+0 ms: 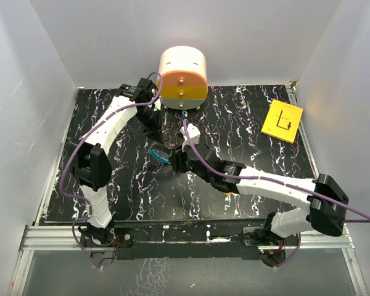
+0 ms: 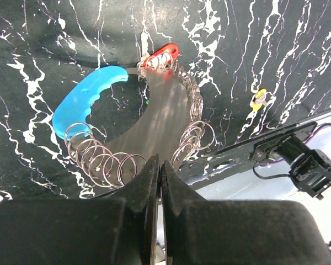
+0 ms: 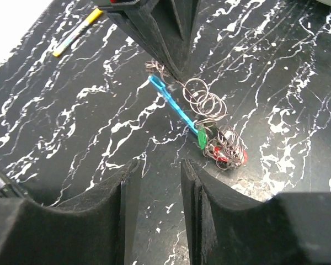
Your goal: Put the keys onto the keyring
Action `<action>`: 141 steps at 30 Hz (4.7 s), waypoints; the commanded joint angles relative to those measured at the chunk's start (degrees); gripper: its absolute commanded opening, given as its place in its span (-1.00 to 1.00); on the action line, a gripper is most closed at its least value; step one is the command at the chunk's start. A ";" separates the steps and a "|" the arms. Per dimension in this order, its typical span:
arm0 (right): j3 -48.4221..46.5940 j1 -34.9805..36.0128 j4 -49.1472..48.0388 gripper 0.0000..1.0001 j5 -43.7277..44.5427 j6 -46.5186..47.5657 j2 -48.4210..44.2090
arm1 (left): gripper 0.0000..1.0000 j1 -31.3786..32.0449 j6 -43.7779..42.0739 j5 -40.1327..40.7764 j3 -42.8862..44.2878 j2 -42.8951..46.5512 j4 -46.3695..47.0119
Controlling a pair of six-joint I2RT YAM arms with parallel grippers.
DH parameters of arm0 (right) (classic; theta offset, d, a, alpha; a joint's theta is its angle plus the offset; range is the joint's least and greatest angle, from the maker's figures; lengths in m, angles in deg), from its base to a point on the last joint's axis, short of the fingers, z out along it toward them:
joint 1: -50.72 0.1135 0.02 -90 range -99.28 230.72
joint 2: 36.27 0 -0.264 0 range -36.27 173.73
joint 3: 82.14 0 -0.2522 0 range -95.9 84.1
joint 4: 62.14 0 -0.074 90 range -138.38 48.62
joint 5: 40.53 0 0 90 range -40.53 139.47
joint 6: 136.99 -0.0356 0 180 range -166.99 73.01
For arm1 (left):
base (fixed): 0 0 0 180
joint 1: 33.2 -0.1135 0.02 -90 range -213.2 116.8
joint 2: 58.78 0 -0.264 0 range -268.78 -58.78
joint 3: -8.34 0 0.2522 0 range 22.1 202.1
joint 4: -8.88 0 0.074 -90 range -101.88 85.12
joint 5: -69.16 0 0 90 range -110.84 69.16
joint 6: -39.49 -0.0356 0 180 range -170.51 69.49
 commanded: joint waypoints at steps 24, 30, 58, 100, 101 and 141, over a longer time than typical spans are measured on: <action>13.82 2.35 -32.40 0.03 9.52 21.88 -3.52 | -1.00 -0.53 8.37 -22.55 -8.92 4.91 1.80; 15.40 -3.22 -21.32 0.02 18.43 9.91 -8.72 | -1.00 -2.02 8.89 -15.45 -6.62 6.98 1.10; 11.39 -21.72 39.47 -0.27 -1.71 -30.40 -8.55 | -1.00 -7.39 9.24 -18.20 -0.27 1.69 -1.71; 19.29 -25.01 29.45 -0.75 -6.03 -36.13 -3.98 | -1.00 -7.36 11.86 -19.63 -1.88 1.67 0.51; 19.13 -25.03 29.70 -0.83 -6.00 -36.06 -3.98 | -1.00 -7.35 11.90 -19.60 -1.87 1.67 0.57; -0.38 -12.76 -9.80 -0.85 -16.99 -10.74 2.38 | -1.00 -4.64 31.31 -16.91 -13.32 5.88 10.59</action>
